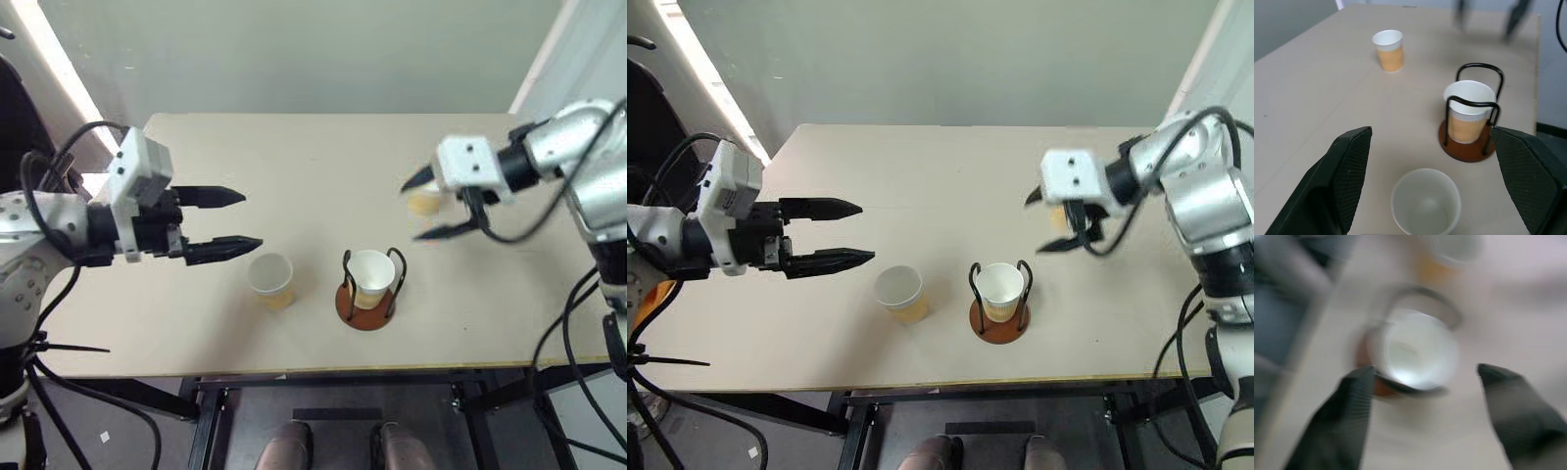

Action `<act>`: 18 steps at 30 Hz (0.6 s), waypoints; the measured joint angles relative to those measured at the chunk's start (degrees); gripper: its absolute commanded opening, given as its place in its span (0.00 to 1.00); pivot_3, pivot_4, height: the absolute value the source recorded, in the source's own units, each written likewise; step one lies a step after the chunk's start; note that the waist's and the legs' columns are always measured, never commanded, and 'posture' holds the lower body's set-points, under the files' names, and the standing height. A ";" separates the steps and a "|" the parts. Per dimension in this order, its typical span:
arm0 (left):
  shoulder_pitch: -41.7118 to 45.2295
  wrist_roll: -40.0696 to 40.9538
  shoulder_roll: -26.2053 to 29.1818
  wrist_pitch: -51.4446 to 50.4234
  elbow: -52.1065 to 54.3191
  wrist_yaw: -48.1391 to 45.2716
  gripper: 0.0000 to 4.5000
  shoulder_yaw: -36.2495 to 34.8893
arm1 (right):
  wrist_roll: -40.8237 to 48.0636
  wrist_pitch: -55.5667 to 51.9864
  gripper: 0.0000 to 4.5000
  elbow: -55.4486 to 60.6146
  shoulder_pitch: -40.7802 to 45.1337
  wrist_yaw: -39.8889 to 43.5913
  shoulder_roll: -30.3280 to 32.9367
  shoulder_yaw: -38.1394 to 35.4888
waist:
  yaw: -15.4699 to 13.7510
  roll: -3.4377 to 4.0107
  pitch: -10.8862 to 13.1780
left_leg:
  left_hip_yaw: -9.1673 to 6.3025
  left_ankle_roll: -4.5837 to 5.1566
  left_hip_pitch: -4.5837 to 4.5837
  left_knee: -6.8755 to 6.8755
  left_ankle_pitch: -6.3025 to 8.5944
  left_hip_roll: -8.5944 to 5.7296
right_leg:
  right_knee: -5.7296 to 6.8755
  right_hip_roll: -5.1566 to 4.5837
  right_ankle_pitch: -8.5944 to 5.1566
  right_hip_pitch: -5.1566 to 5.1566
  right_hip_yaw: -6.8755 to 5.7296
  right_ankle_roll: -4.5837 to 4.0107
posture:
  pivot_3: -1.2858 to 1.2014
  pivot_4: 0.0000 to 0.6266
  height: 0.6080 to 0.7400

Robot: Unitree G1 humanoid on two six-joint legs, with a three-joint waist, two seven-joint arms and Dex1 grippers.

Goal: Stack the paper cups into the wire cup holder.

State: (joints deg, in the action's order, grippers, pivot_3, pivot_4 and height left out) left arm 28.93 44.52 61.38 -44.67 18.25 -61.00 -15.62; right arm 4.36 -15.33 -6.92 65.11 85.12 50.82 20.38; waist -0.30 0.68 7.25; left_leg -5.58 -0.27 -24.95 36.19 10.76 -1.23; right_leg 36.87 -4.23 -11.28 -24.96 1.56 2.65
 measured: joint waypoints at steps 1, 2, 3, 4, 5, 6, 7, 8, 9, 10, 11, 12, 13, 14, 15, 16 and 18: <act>0.02 -0.22 -0.14 0.15 -0.04 0.23 0.93 0.23 | -2.43 2.13 0.97 -4.24 1.46 -2.13 -0.67 0.21 | 0.01 0.00 0.00 | -0.01 0.00 0.02 0.00 0.00 0.02 | 0.02 0.00 0.01 -0.01 -0.01 -0.01 | 0.52 0.24 1.00; 0.11 -0.90 -0.51 0.63 -0.05 0.60 0.93 0.65 | -5.50 5.68 0.97 -10.76 3.33 -4.65 -1.70 0.63 | 0.02 0.00 0.00 | -0.03 -0.01 0.03 -0.02 0.00 0.05 | 0.05 0.00 0.02 -0.01 -0.02 -0.03 | 0.52 0.24 1.00; 0.16 -1.25 -0.88 0.98 -0.06 1.04 0.93 0.97 | -7.22 7.86 0.97 -14.78 4.11 -6.18 -2.44 0.71 | 0.01 0.00 0.00 | -0.05 -0.03 0.03 -0.06 -0.01 0.06 | 0.04 0.00 0.02 -0.03 -0.03 -0.04 | 0.52 0.24 1.00; 0.21 -1.69 -1.22 1.29 -0.27 1.45 0.93 1.20 | -8.84 9.89 0.97 -19.33 5.20 -7.72 -3.90 0.98 | 0.00 0.00 0.00 | -0.05 -0.07 0.03 -0.06 0.01 0.09 | 0.07 0.01 0.03 -0.04 -0.03 -0.05 | 0.52 0.24 1.00; 0.45 -2.25 -1.61 1.80 -0.49 1.73 0.93 1.54 | -10.78 12.22 0.97 -25.02 6.55 -9.74 -5.84 1.35 | -0.02 0.01 0.00 | -0.05 -0.10 0.01 -0.07 0.02 0.10 | 0.09 0.02 0.03 -0.11 -0.03 -0.05 | 0.52 0.24 1.00; 0.75 -2.62 -1.93 2.25 -0.54 2.21 0.93 1.92 | -12.74 14.30 0.97 -29.30 7.59 -11.58 -7.19 2.05 | -0.03 0.02 0.02 | -0.05 -0.13 -0.04 -0.12 0.03 0.10 | 0.11 0.02 0.04 -0.19 -0.05 -0.06 | 0.52 0.24 1.00; 0.82 -2.90 -2.03 2.47 -0.53 2.50 0.93 2.13 | -13.97 15.57 0.97 -31.99 8.20 -12.81 -7.89 2.62 | -0.03 0.03 0.02 | -0.05 -0.16 -0.08 -0.12 0.06 0.12 | 0.12 0.02 0.03 -0.23 -0.05 -0.06 | 0.52 0.24 1.00; 0.78 -3.27 -2.23 2.63 -0.50 2.80 0.93 2.16 | -16.51 18.08 0.97 -37.11 9.73 -15.09 -9.10 3.54 | -0.05 0.04 0.03 | -0.04 -0.20 -0.10 -0.13 0.12 0.14 | 0.12 0.03 0.03 -0.25 -0.08 -0.07 | 0.52 0.24 1.00; 0.74 -3.32 -2.39 2.83 -0.35 2.90 0.93 2.16 | -18.07 19.50 0.97 -40.19 10.52 -16.59 -9.61 3.66 | -0.05 0.04 0.03 | -0.04 -0.22 -0.18 -0.15 0.15 0.15 | 0.10 0.03 0.03 -0.30 -0.11 -0.07 | 0.52 0.24 1.00; 0.68 -3.33 -2.55 2.88 -0.30 3.08 0.93 2.15 | -19.36 20.62 0.97 -42.91 11.35 -17.81 -10.09 3.90 | -0.08 0.04 0.03 | -0.04 -0.23 -0.22 -0.14 0.21 0.17 | 0.10 0.02 0.03 -0.33 -0.15 -0.06 | 0.52 0.24 1.00; 0.68 -3.31 -2.85 2.91 -0.12 3.48 0.93 2.15 | -20.76 21.64 0.97 -45.62 12.31 -19.22 -10.55 4.43 | -0.09 0.04 0.03 | -0.04 -0.27 -0.23 -0.14 0.28 0.18 | 0.09 0.03 0.05 -0.35 -0.18 -0.02 | 0.52 0.24 1.00; 0.66 -3.27 -3.34 2.91 0.06 3.98 0.93 2.11 | -22.63 23.05 0.97 -48.82 13.53 -20.94 -11.46 5.04 | -0.11 0.04 0.03 | -0.04 -0.35 -0.23 -0.13 0.38 0.21 | 0.10 0.03 0.13 -0.35 -0.23 0.11 | 0.52 0.24 1.00; 0.66 -3.17 -3.84 2.90 0.25 4.39 0.93 2.10 | -24.20 24.09 0.97 -51.62 14.65 -22.56 -12.53 5.65 | -0.11 0.04 0.03 | -0.04 -0.41 -0.23 -0.12 0.45 0.24 | 0.08 0.04 0.13 -0.35 -0.26 0.12 | 0.52 0.24 1.00; 0.64 -3.06 -4.01 2.88 0.63 4.77 0.93 2.10 | -25.21 24.83 0.97 -53.46 15.21 -23.60 -13.37 5.95 | -0.11 0.04 0.03 | -0.04 -0.47 -0.24 -0.12 0.48 0.28 | 0.06 0.06 0.13 -0.35 -0.30 0.12 | 0.52 0.24 1.00; 0.65 -2.94 -4.04 2.87 0.96 5.07 0.93 2.10 | -26.26 25.49 0.97 -55.41 15.69 -24.52 -14.16 6.20 | -0.13 0.03 0.03 | -0.04 -0.57 -0.25 -0.10 0.52 0.32 | 0.05 0.07 0.12 -0.35 -0.35 0.11 | 0.52 0.24 1.00; 0.64 -2.81 -4.04 2.82 1.28 5.24 0.93 2.08 | -27.02 25.93 0.97 -57.00 15.99 -25.04 -14.68 6.35 | -0.14 0.04 0.03 | -0.03 -0.65 -0.26 -0.10 0.52 0.33 | 0.05 0.07 0.09 -0.35 -0.38 0.10 | 0.52 0.24 1.00; 0.60 -2.25 -4.04 2.60 1.96 5.50 0.93 2.08 | -28.65 26.32 0.97 -60.11 16.37 -26.09 -15.32 6.82 | -0.20 0.05 0.04 | -0.03 -0.77 -0.28 -0.10 0.56 0.35 | 0.05 0.07 0.05 -0.35 -0.43 0.07 | 0.52 0.24 1.00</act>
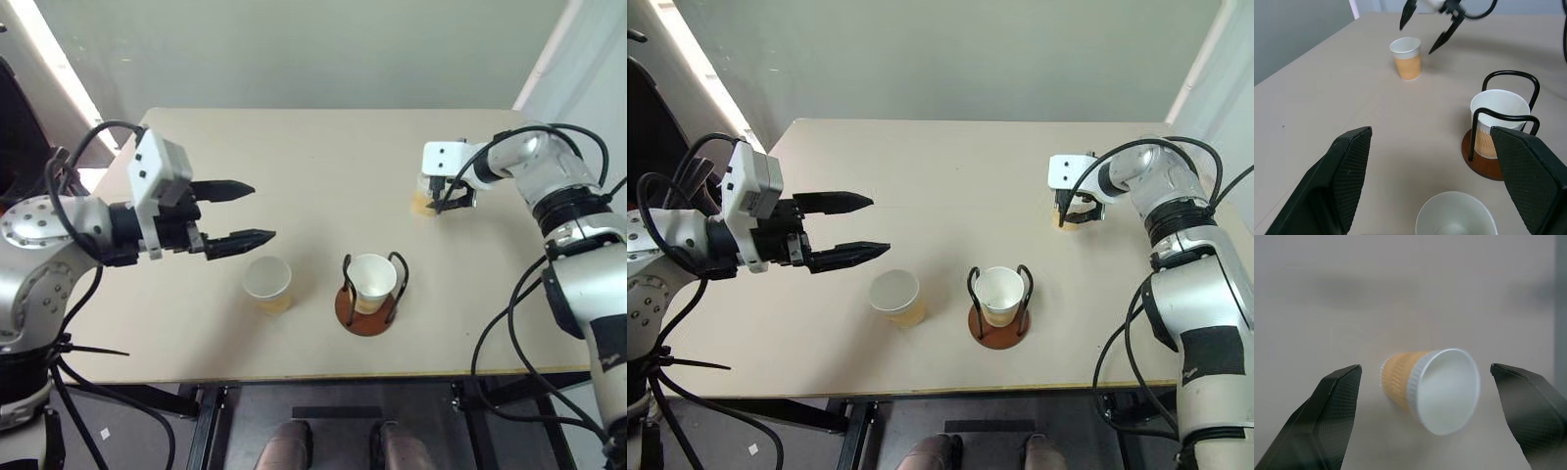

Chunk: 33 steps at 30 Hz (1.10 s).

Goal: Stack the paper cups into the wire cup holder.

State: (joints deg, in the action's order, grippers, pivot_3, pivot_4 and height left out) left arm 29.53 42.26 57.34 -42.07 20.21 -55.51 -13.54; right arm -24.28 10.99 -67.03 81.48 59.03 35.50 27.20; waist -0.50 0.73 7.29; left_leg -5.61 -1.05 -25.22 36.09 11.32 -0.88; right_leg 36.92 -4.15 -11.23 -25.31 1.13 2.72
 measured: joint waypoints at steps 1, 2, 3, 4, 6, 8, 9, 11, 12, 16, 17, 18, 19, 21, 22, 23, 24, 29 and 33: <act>-0.07 0.18 0.00 -0.15 0.17 0.23 0.93 -0.01 | -0.75 -0.01 0.97 -1.36 0.16 -0.56 -0.37 0.10 | -0.04 0.00 0.00 | 0.00 -0.06 -0.01 0.00 -0.01 0.01 | 0.00 0.00 -0.01 0.00 -0.02 -0.01 | 0.52 0.24 1.00; -0.13 0.29 0.00 -0.27 0.20 0.55 0.93 -0.01 | -1.27 -0.10 0.97 -2.48 0.27 -1.16 -0.79 0.12 | -0.05 0.00 0.00 | 0.00 -0.11 -0.01 0.00 -0.01 0.01 | 0.00 0.00 -0.01 0.00 -0.03 -0.01 | 0.52 0.24 1.00; -0.28 0.38 -0.01 -0.38 0.28 0.88 0.93 -0.01 | -1.96 -0.32 0.97 -3.66 0.31 -2.02 -1.38 0.12 | -0.05 0.00 0.00 | 0.01 -0.15 -0.01 0.01 0.00 0.02 | 0.00 0.00 -0.01 0.00 -0.04 -0.01 | 0.52 0.24 1.00; -0.53 0.45 -0.01 -0.44 0.50 1.09 0.93 -0.02 | -2.41 -0.47 0.97 -4.55 0.31 -2.74 -1.88 0.12 | -0.05 0.00 0.00 | 0.02 -0.16 -0.01 0.01 0.00 0.03 | -0.01 0.00 -0.01 0.00 -0.04 -0.01 | 0.52 0.24 1.00; -0.88 0.98 -0.01 -0.77 1.39 1.48 0.93 -0.02 | -3.67 -0.70 0.97 -6.34 0.31 -4.04 -2.74 0.20 | -0.05 0.01 0.01 | 0.02 -0.17 -0.04 0.01 0.01 0.03 | -0.01 -0.01 -0.01 0.00 -0.08 -0.01 | 0.52 0.24 1.00; -1.47 1.35 0.11 -1.22 2.37 1.95 0.93 -0.69 | -4.27 -0.79 0.94 -7.22 0.30 -4.79 -3.41 0.20 | -0.03 0.02 0.02 | 0.02 -0.26 -0.04 0.02 0.10 0.05 | -0.01 -0.01 -0.01 0.00 -0.10 -0.02 | 0.52 0.24 1.00; -1.99 1.57 0.48 -1.58 2.75 1.88 0.93 -1.17 | -4.29 -0.91 0.89 -7.52 0.30 -5.23 -3.70 0.17 | -0.03 0.02 0.02 | 0.02 -0.27 -0.03 0.02 0.12 0.06 | -0.01 -0.01 -0.01 0.00 -0.12 -0.02 | 0.52 0.24 1.00; -3.22 2.42 2.03 -2.25 3.52 1.31 0.93 -2.26 | -4.40 -1.16 0.77 -8.20 0.26 -6.02 -4.10 0.17 | -0.03 0.02 0.02 | 0.01 -0.29 -0.03 0.01 0.18 0.10 | 0.00 0.01 -0.02 0.00 -0.17 -0.02 | 0.52 0.24 1.00; -3.73 2.72 2.66 -2.47 3.84 0.87 0.93 -2.84 | -4.50 -1.21 0.69 -8.50 0.21 -6.33 -4.22 0.16 | -0.03 0.02 0.02 | 0.01 -0.34 -0.02 0.01 0.25 0.11 | 0.01 0.01 -0.02 0.00 -0.18 -0.03 | 0.52 0.24 1.00; -4.61 3.45 3.83 -3.02 4.45 0.47 0.93 -4.24 | -4.59 -1.45 0.36 -8.94 0.12 -6.60 -4.53 0.10 | -0.03 0.02 0.02 | -0.01 -0.32 -0.02 0.01 0.37 0.14 | 0.06 -0.01 -0.03 0.00 -0.31 -0.06 | 0.52 0.24 1.00; -4.73 3.51 4.04 -3.04 4.48 0.34 0.93 -4.24 | -4.59 -1.45 0.27 -8.93 0.12 -6.59 -4.57 0.09 | -0.03 0.02 0.02 | -0.02 -0.47 -0.02 0.01 0.43 0.17 | 0.06 -0.01 -0.02 0.01 -0.37 -0.07 | 0.52 0.24 1.00; -4.76 3.50 4.28 -3.03 4.47 0.02 0.93 -4.24 | -4.57 -1.46 0.20 -8.94 0.12 -6.48 -4.57 0.05 | -0.03 0.02 0.02 | -0.02 -0.58 -0.02 0.02 0.47 0.19 | 0.07 -0.01 0.00 0.01 -0.43 -0.09 | 0.52 0.24 1.00; -4.76 3.46 4.58 -2.96 4.46 -0.42 0.93 -4.24 | -4.57 -1.45 0.12 -8.93 0.13 -6.16 -4.56 -0.05 | -0.04 0.02 0.02 | -0.03 -0.62 -0.02 0.02 0.46 0.23 | 0.08 -0.01 0.01 0.01 -0.50 -0.12 | 0.52 0.24 1.00; -4.66 3.33 5.01 -2.65 4.30 -1.47 0.93 -4.13 | -4.55 -1.39 0.01 -8.93 0.13 -5.11 -4.52 -0.18 | -0.03 0.02 0.02 | -0.03 -0.68 0.00 0.03 0.44 0.30 | 0.12 -0.01 0.03 0.01 -0.59 -0.16 | 0.52 0.24 1.00; -4.54 3.28 5.17 -2.48 4.22 -2.01 0.93 -3.97 | -4.55 -1.36 0.01 -8.93 0.13 -4.79 -4.49 -0.20 | -0.03 0.02 0.02 | -0.03 -0.70 0.01 0.02 0.42 0.34 | 0.12 0.00 0.03 0.01 -0.65 -0.18 | 0.52 0.24 1.00; -4.17 3.11 5.37 -2.12 3.97 -2.62 0.93 -3.49 | -4.55 -1.35 0.01 -8.92 0.13 -4.50 -4.44 -0.28 | -0.04 0.03 0.02 | -0.05 -0.73 0.00 0.02 0.41 0.37 | 0.13 0.00 0.04 0.02 -0.71 -0.22 | 0.52 0.24 1.00; -3.55 2.82 5.53 -1.77 3.46 -3.26 0.93 -3.01 | -4.54 -1.35 0.01 -8.92 0.13 -4.34 -4.42 -0.38 | -0.04 0.02 0.02 | -0.09 -0.76 0.00 0.02 0.40 0.40 | 0.14 0.01 0.04 0.02 -0.78 -0.26 | 0.52 0.24 1.00; -1.51 1.68 5.80 -0.41 1.41 -4.98 0.93 -1.58 | -4.51 -1.27 0.01 -8.89 0.12 -3.71 -3.97 -1.28 | -0.03 0.03 0.02 | -0.11 -0.81 0.01 0.01 0.40 0.46 | 0.15 0.01 0.04 0.02 -0.88 -0.30 | 0.52 0.24 1.00; -1.08 0.92 5.79 -0.07 0.46 -5.76 0.93 -0.50 | -4.45 -0.77 0.01 -8.65 0.13 -3.07 -3.20 -1.40 | -0.03 0.03 0.02 | -0.11 -0.79 -0.01 0.01 0.41 0.47 | 0.12 0.01 0.03 0.02 -0.93 -0.31 | 0.52 0.24 1.00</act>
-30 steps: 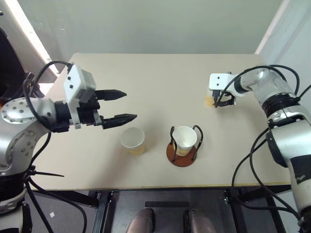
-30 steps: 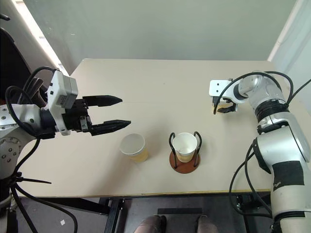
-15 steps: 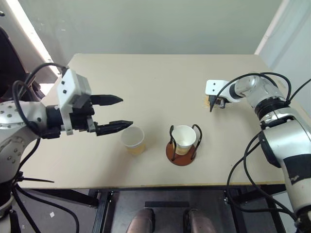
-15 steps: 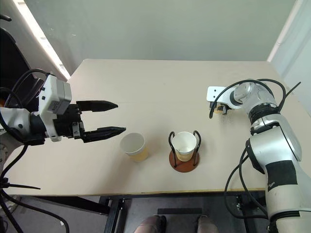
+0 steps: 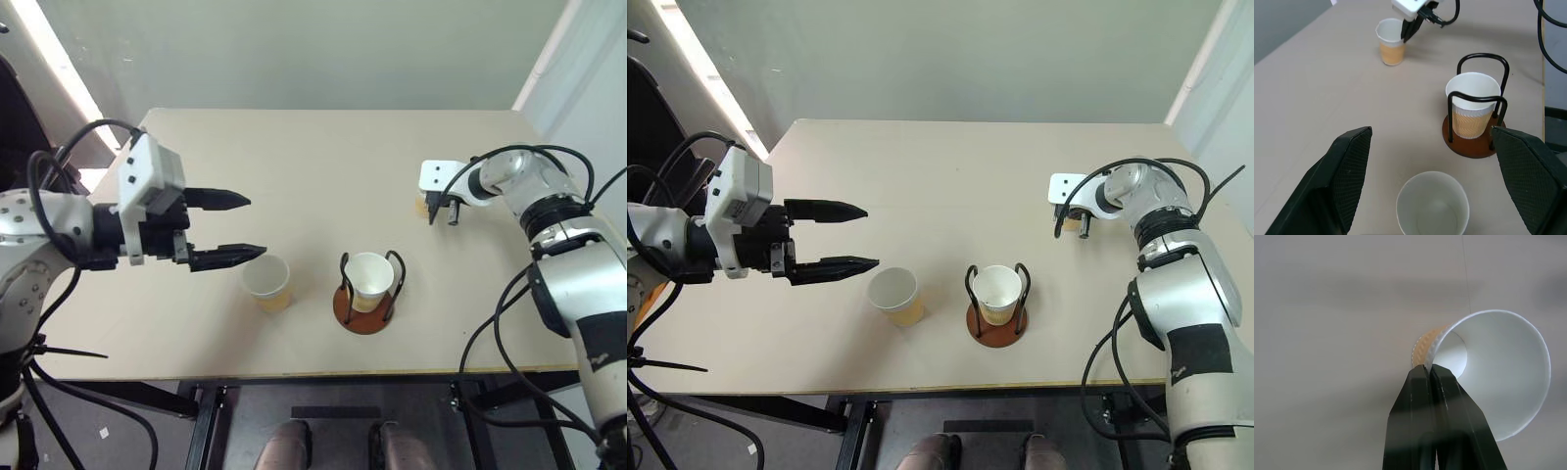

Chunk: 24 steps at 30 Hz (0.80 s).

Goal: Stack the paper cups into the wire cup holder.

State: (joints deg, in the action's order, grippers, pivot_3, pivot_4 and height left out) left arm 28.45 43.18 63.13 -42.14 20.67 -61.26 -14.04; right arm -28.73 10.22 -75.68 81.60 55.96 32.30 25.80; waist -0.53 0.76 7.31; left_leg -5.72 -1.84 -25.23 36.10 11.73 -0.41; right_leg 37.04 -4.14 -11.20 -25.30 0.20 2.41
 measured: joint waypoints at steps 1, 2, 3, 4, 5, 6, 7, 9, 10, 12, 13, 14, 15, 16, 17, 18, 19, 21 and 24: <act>0.18 -0.05 0.00 0.09 -0.07 -0.07 0.93 0.13 | 0.23 0.43 0.01 0.34 0.00 0.79 0.36 -0.11 | 0.00 0.00 0.00 | 0.00 0.00 -0.01 0.00 0.00 0.00 | -0.01 0.00 0.00 0.00 -0.01 0.00 | 0.52 0.24 1.00; 0.34 -0.05 0.00 0.18 -0.12 -0.26 0.93 0.20 | 0.78 0.94 0.01 1.00 0.01 2.40 0.82 -0.63 | 0.00 0.01 0.01 | 0.00 0.01 -0.02 0.00 0.00 0.00 | -0.01 0.00 0.00 0.00 -0.01 0.00 | 0.52 0.24 1.00; 0.56 0.00 0.00 0.27 -0.22 -0.76 0.93 0.23 | 1.96 1.67 0.01 2.16 0.05 4.74 1.44 -1.64 | 0.00 0.02 0.02 | 0.00 0.01 -0.04 -0.01 0.00 0.00 | -0.04 0.00 0.00 -0.01 -0.02 0.00 | 0.52 0.24 1.00; 0.84 0.19 0.01 0.32 -0.40 -1.23 0.93 0.24 | 4.02 2.33 0.01 4.02 0.11 8.61 2.26 -3.17 | 0.00 0.02 0.02 | 0.00 0.00 -0.05 -0.01 0.00 0.00 | -0.04 0.00 -0.02 -0.01 -0.04 -0.03 | 0.52 0.24 1.00; 1.08 0.37 0.03 0.33 -0.58 -1.76 0.93 0.21 | 6.23 2.69 0.01 6.42 0.27 12.72 2.98 -4.52 | 0.02 0.03 0.03 | 0.01 -0.01 -0.06 -0.01 0.00 0.00 | -0.05 0.01 -0.03 -0.02 -0.04 -0.04 | 0.52 0.24 1.00; 1.24 0.65 0.12 0.35 -0.67 -2.59 0.93 0.08 | 8.87 2.59 0.01 10.07 0.50 17.36 3.75 -5.72 | 0.03 0.03 0.03 | 0.01 -0.01 -0.09 -0.02 -0.01 0.01 | -0.06 0.03 -0.05 -0.04 -0.06 -0.08 | 0.52 0.24 1.00; 1.27 1.37 0.31 0.42 -0.80 -3.76 0.93 -0.34 | 12.74 1.21 0.01 15.95 0.43 23.67 4.75 -7.50 | 0.09 0.03 0.03 | 0.00 -0.08 -0.15 -0.02 -0.13 0.02 | -0.08 0.08 -0.08 -0.09 -0.07 -0.14 | 0.52 0.24 1.00; 1.46 2.43 0.73 0.69 -1.36 -5.83 0.93 -1.17 | 20.94 -3.52 0.01 28.16 -0.39 31.06 7.08 -8.89 | 0.13 0.02 0.02 | -0.02 0.00 -0.21 0.01 -0.50 0.12 | -0.09 0.21 -0.22 -0.11 -0.08 -0.36 | 0.52 0.24 1.00; 1.59 3.23 0.79 0.92 -1.71 -7.23 0.93 -1.95 | 27.78 -8.33 0.01 37.39 -2.05 33.57 9.73 -8.79 | 0.12 0.01 0.02 | -0.04 0.04 -0.22 0.01 -0.55 0.16 | -0.10 0.28 -0.36 -0.10 -0.09 -0.57 | 0.52 0.24 1.00; 1.65 4.70 0.83 0.96 -2.36 -8.94 0.93 -3.52 | 38.49 -16.63 0.01 50.21 -4.52 35.54 13.80 -8.62 | -0.05 -0.03 0.00 | -0.15 -0.04 -0.23 0.03 -0.55 0.17 | -0.09 0.43 -0.56 0.01 -0.07 -0.67 | 0.52 0.24 1.00; 1.78 5.08 0.90 1.03 -2.57 -9.64 0.93 -3.89 | 43.65 -20.82 0.01 56.91 -5.98 35.94 15.99 -8.33 | -0.11 -0.04 -0.01 | -0.17 -0.07 -0.21 0.03 -0.52 0.22 | -0.10 0.49 -0.60 0.04 -0.06 -0.70 | 0.52 0.24 1.00; 1.77 5.09 0.94 1.13 -2.64 -9.98 0.93 -3.85 | 47.19 -23.58 0.01 62.19 -7.29 36.16 17.87 -7.96 | -0.13 -0.04 -0.01 | -0.19 -0.09 -0.21 0.04 -0.51 0.27 | -0.11 0.55 -0.61 0.06 -0.05 -0.68 | 0.52 0.24 1.00; 1.77 5.06 0.94 1.17 -2.87 -10.10 0.93 -3.83 | 49.35 -25.42 0.01 65.45 -8.15 36.23 18.80 -7.48 | -0.07 -0.06 -0.01 | -0.19 -0.12 -0.18 0.06 -0.50 0.34 | -0.11 0.63 -0.61 0.06 -0.02 -0.68 | 0.52 0.24 1.00; 1.77 5.04 0.94 1.22 -2.97 -10.15 0.93 -3.82 | 50.60 -26.68 0.01 67.48 -8.81 36.26 19.32 -7.12 | -0.02 -0.07 0.00 | -0.18 -0.15 -0.16 0.07 -0.52 0.40 | -0.11 0.69 -0.62 0.06 -0.01 -0.69 | 0.52 0.24 1.00; 1.88 5.02 0.92 1.37 -2.99 -10.23 0.93 -3.61 | 51.61 -27.52 0.01 69.51 -9.74 36.26 20.26 -6.72 | 0.00 -0.07 0.01 | -0.20 -0.20 -0.14 0.07 -0.56 0.46 | -0.09 0.73 -0.62 0.06 -0.01 -0.71 | 0.52 0.24 1.00; 1.95 4.97 0.92 1.57 -3.11 -10.48 0.93 -3.51 | 52.13 -27.80 0.01 71.04 -10.74 36.28 21.27 -6.33 | 0.01 -0.07 0.01 | -0.22 -0.23 -0.07 0.06 -0.58 0.50 | -0.02 0.77 -0.68 0.07 -0.01 -0.81 | 0.52 0.24 1.00; 2.12 4.88 0.91 1.83 -3.31 -10.80 0.93 -3.18 | 52.24 -27.84 0.01 72.64 -11.78 36.28 22.68 -5.59 | 0.02 -0.08 0.01 | -0.23 -0.23 0.00 0.05 -0.58 0.53 | 0.03 0.80 -0.72 0.09 -0.01 -0.89 | 0.52 0.24 1.00; 2.34 4.58 0.91 2.07 -3.56 -10.98 0.93 -2.82 | 52.27 -27.84 0.01 74.51 -12.93 36.28 23.72 -4.64 | 0.07 -0.08 0.01 | -0.23 0.06 0.11 0.03 -0.44 0.57 | 0.18 0.82 -0.74 0.09 -0.01 -0.96 | 0.52 0.24 1.00; 2.57 4.36 0.91 2.24 -3.63 -11.11 0.93 -2.64 | 52.42 -27.85 0.01 75.62 -13.11 36.29 24.09 -4.34 | 0.19 -0.08 0.01 | -0.24 0.26 0.25 0.03 -0.45 0.59 | 0.39 0.85 -0.75 0.09 0.00 -1.06 | 0.52 0.24 1.00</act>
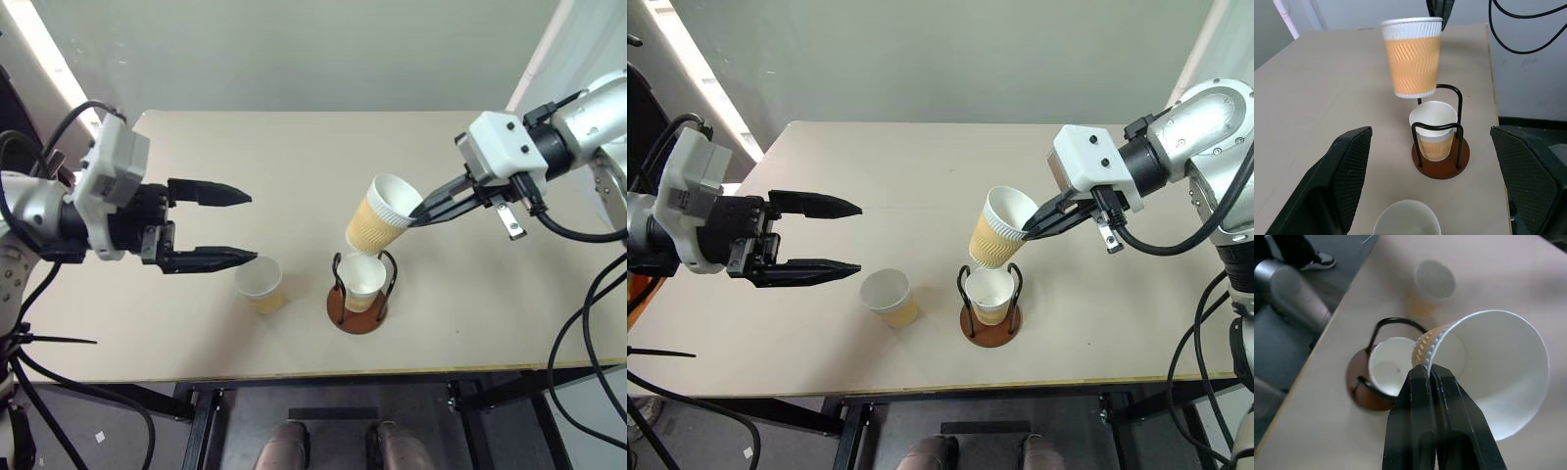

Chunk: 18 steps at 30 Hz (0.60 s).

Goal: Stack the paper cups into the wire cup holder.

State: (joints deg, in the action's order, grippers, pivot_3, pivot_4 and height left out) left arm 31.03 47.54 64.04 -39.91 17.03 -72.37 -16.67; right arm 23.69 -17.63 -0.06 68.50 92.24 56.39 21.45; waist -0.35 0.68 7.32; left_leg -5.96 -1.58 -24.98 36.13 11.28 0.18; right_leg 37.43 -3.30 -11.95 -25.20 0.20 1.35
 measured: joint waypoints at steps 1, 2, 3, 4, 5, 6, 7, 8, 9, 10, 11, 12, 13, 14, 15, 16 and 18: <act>0.03 -0.06 0.00 0.02 -0.01 -0.02 0.93 0.00 | 0.15 0.00 0.01 0.24 0.00 0.00 0.10 0.00 | 0.03 0.00 0.00 | 0.00 0.01 0.04 0.00 -0.01 0.01 | 0.07 0.01 -0.01 0.00 0.01 -0.04 | 0.52 0.24 1.00; 0.05 -0.11 0.00 0.02 -0.01 -0.03 0.93 0.00 | 0.29 0.00 0.01 0.33 0.00 0.00 0.10 0.00 | 0.06 0.00 0.00 | 0.00 0.03 0.06 0.00 -0.03 0.01 | 0.13 0.01 -0.03 0.00 0.01 -0.08 | 0.52 0.24 1.00; 0.07 -0.14 0.00 0.03 -0.01 -0.03 0.93 0.00 | 0.34 -0.01 0.01 0.35 0.00 0.00 0.10 0.00 | 0.09 0.00 0.00 | -0.01 0.04 0.07 0.00 -0.06 0.01 | 0.17 0.01 -0.03 0.00 0.01 -0.10 | 0.52 0.24 1.00; 0.15 -0.20 -0.02 0.06 -0.02 -0.06 0.93 0.07 | 0.38 0.00 0.01 0.52 -0.04 0.00 0.21 0.03 | 0.11 0.00 0.00 | -0.03 0.04 0.08 0.01 -0.08 0.00 | 0.21 0.01 -0.04 0.00 0.01 -0.12 | 0.52 0.24 1.00; 0.35 -0.36 -0.08 0.18 -0.06 -0.07 0.93 0.36 | 0.16 0.53 0.01 1.02 -0.16 0.00 0.41 0.27 | 0.12 0.00 0.00 | -0.04 0.05 0.08 0.01 -0.09 0.01 | 0.23 0.02 -0.04 0.00 0.01 -0.12 | 0.52 0.24 1.00; 0.65 -0.57 -0.14 0.43 -0.10 -0.07 0.93 1.08 | -0.56 1.67 0.01 1.91 -0.33 0.00 0.78 1.21 | 0.12 -0.01 -0.01 | -0.04 0.05 0.10 0.01 -0.09 0.00 | 0.26 0.02 -0.05 0.00 0.01 -0.14 | 0.52 0.24 1.00; 0.99 -0.77 -0.27 0.76 -0.13 -0.06 0.93 1.94 | -1.51 3.05 0.01 3.01 -0.58 0.00 0.87 2.46 | 0.13 -0.02 -0.01 | -0.05 0.05 0.11 0.02 -0.09 0.00 | 0.29 0.02 -0.05 0.00 0.01 -0.16 | 0.52 0.24 1.00; 1.17 -1.10 -0.45 0.96 -0.11 -0.06 0.93 2.48 | -2.30 3.98 0.01 3.82 -0.74 0.00 0.65 3.65 | 0.14 -0.02 -0.01 | -0.05 0.05 0.10 0.03 -0.09 0.01 | 0.30 0.02 -0.04 0.00 0.00 -0.17 | 0.52 0.24 1.00; 1.15 -1.56 -0.49 1.01 -0.11 -0.05 0.93 2.88 | -2.94 4.33 0.01 4.45 -0.74 0.00 0.10 4.84 | 0.18 -0.01 -0.01 | -0.05 0.06 0.10 0.03 -0.09 0.01 | 0.31 0.02 -0.04 -0.01 0.00 -0.17 | 0.52 0.24 1.00; 1.12 -1.69 -0.50 1.01 -0.10 -0.05 0.93 3.02 | -3.26 4.45 0.01 5.05 -0.66 0.00 -0.49 5.62 | 0.20 -0.01 -0.01 | -0.05 0.06 0.08 0.03 -0.09 0.01 | 0.32 0.02 -0.04 -0.04 0.01 -0.17 | 0.52 0.24 1.00; 1.07 -1.77 -0.50 1.03 -0.07 -0.04 0.93 3.07 | -3.48 4.68 0.01 5.46 -0.52 0.00 -0.80 6.39 | 0.20 -0.01 -0.01 | -0.05 0.06 0.08 0.03 -0.08 0.01 | 0.33 0.03 -0.05 -0.04 0.00 -0.17 | 0.52 0.24 1.00; 0.98 -1.82 -0.50 1.03 -0.06 -0.05 0.93 3.07 | -3.72 4.83 0.01 5.63 -0.33 0.00 -0.96 7.03 | 0.21 -0.02 -0.01 | -0.05 0.07 0.08 0.03 -0.08 0.01 | 0.34 0.03 -0.06 -0.04 0.00 -0.19 | 0.52 0.24 1.00; 0.80 -1.92 -0.50 1.06 -0.06 -0.03 0.93 3.07 | -3.91 5.12 0.01 5.86 -0.29 0.00 -1.00 7.54 | 0.21 -0.02 -0.01 | -0.06 0.07 0.07 0.03 -0.07 0.01 | 0.34 0.03 -0.06 -0.04 0.00 -0.20 | 0.52 0.24 1.00; 0.51 -2.04 -0.50 1.08 -0.06 0.00 0.93 3.07 | -4.32 5.44 0.01 6.00 -0.24 0.00 -1.01 8.20 | 0.21 -0.02 -0.01 | -0.06 0.08 0.07 0.03 -0.07 0.01 | 0.34 0.03 -0.07 -0.04 0.00 -0.21 | 0.52 0.24 1.00; 0.27 -2.29 -0.50 1.10 -0.06 0.05 0.93 3.07 | -4.86 5.76 0.01 6.00 -0.23 0.00 -1.05 8.77 | 0.20 -0.02 -0.01 | -0.06 0.08 0.06 0.03 -0.06 0.01 | 0.34 0.03 -0.07 -0.04 0.00 -0.21 | 0.52 0.24 1.00; 0.18 -2.55 -0.50 1.10 -0.06 0.12 0.93 3.11 | -5.12 6.01 0.01 5.98 -0.23 0.00 -1.09 9.12 | 0.20 -0.02 -0.01 | -0.07 0.08 0.05 0.03 -0.06 0.00 | 0.34 0.03 -0.07 -0.05 0.00 -0.21 | 0.52 0.24 1.00; 0.18 -2.74 -0.50 1.14 -0.06 0.17 0.93 3.12 | -5.69 6.41 0.01 5.97 -0.22 0.00 -1.17 9.26 | 0.20 -0.02 -0.01 | -0.07 0.08 0.05 0.03 -0.06 0.00 | 0.34 0.03 -0.07 -0.05 0.00 -0.21 | 0.52 0.24 1.00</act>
State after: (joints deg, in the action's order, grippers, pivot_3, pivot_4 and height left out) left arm 31.20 44.80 63.54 -38.76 16.97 -72.20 -13.55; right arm 18.00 -11.23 5.91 68.28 92.25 55.22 30.71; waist -0.15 0.66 7.31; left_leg -6.03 -1.50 -24.92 36.16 11.22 0.18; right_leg 37.77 -3.27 -12.02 -25.25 0.19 1.13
